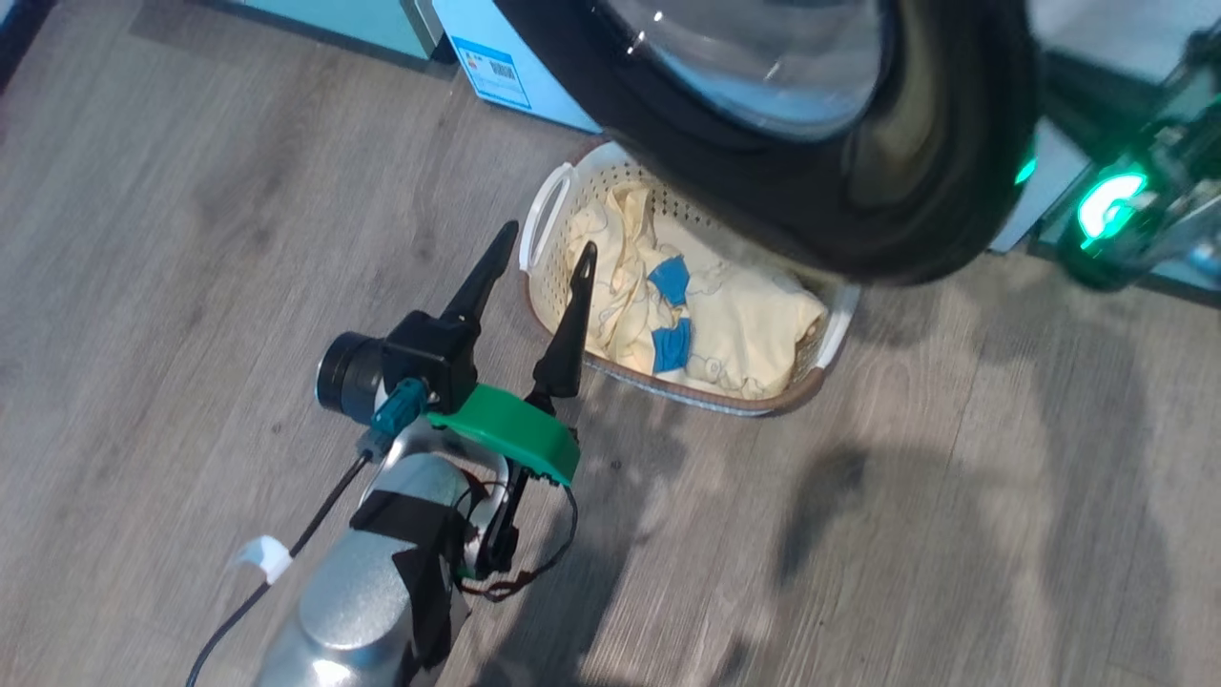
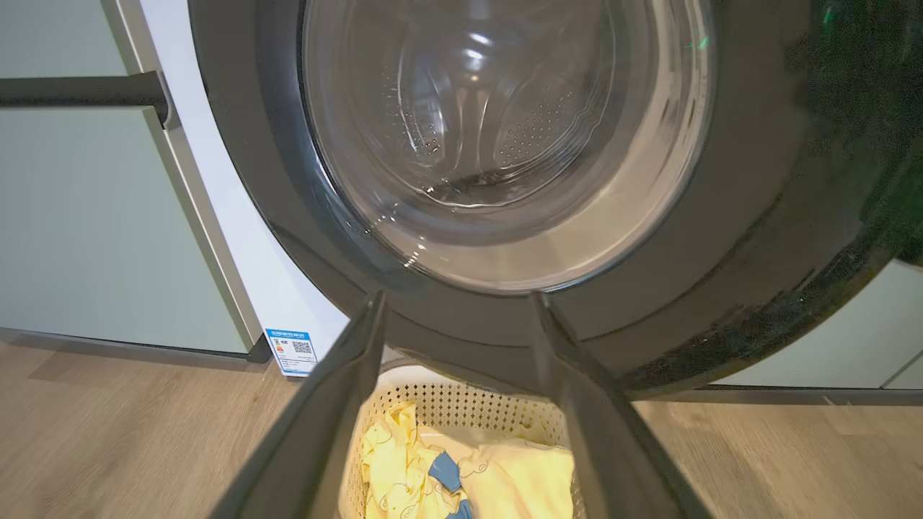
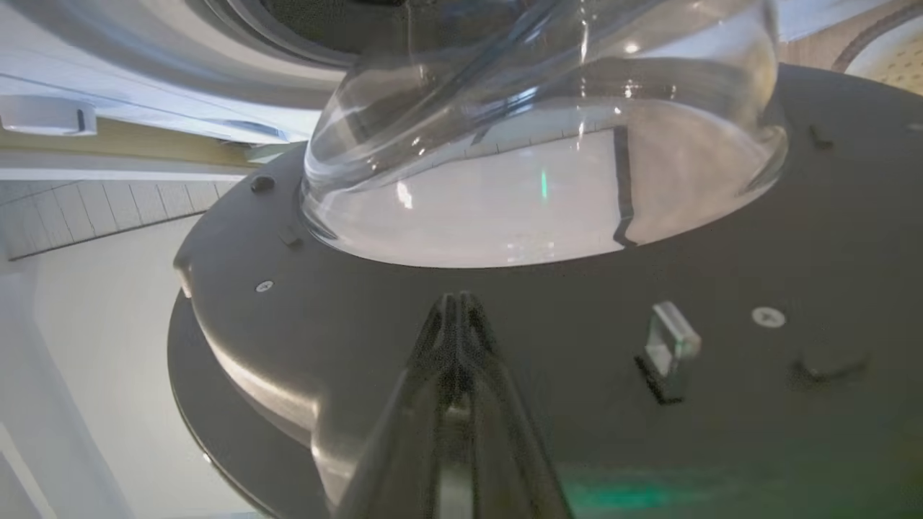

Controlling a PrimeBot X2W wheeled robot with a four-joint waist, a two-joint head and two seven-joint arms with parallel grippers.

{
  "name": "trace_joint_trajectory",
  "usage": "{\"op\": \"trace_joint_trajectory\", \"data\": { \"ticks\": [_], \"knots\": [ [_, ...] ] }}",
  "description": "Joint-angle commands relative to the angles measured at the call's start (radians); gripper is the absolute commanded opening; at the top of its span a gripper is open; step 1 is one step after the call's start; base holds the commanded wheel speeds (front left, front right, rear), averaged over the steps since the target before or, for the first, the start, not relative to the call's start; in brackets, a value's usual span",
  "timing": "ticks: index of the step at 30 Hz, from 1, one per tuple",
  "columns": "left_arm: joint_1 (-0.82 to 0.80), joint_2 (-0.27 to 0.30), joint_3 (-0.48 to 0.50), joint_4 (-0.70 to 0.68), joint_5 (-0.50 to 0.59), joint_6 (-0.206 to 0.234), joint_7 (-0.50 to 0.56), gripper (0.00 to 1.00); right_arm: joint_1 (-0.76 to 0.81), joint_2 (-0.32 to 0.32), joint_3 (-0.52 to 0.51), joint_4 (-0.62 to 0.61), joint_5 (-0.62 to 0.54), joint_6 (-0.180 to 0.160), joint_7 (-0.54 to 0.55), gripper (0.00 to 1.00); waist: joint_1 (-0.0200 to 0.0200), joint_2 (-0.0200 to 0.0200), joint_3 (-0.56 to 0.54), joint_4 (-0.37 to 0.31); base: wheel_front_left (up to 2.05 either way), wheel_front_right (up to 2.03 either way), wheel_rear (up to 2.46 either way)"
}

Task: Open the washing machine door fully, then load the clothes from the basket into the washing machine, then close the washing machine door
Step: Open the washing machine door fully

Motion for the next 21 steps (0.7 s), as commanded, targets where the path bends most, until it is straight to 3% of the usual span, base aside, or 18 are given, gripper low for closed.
{"op": "trace_joint_trajectory", "data": {
  "ticks": [1, 21],
  "knots": [
    [-0.001, 0.017, 0.043, -0.025, 0.011, -0.004, -0.006, 1.00, 0.025, 0.030, 0.020, -0.054, 0.017, -0.003, 0.011, 0.00, 0.0001, -0.0001, -0.016, -0.001, 0.00, 0.00, 0.00],
    [0.063, 0.017, 0.057, 0.007, 0.014, -0.021, -0.006, 1.00, 0.217, 0.042, 0.223, -0.245, 0.165, -0.003, -0.036, 0.00, 0.0001, -0.0001, -0.116, 0.012, 0.00, 0.00, 0.00]
  ]
}}
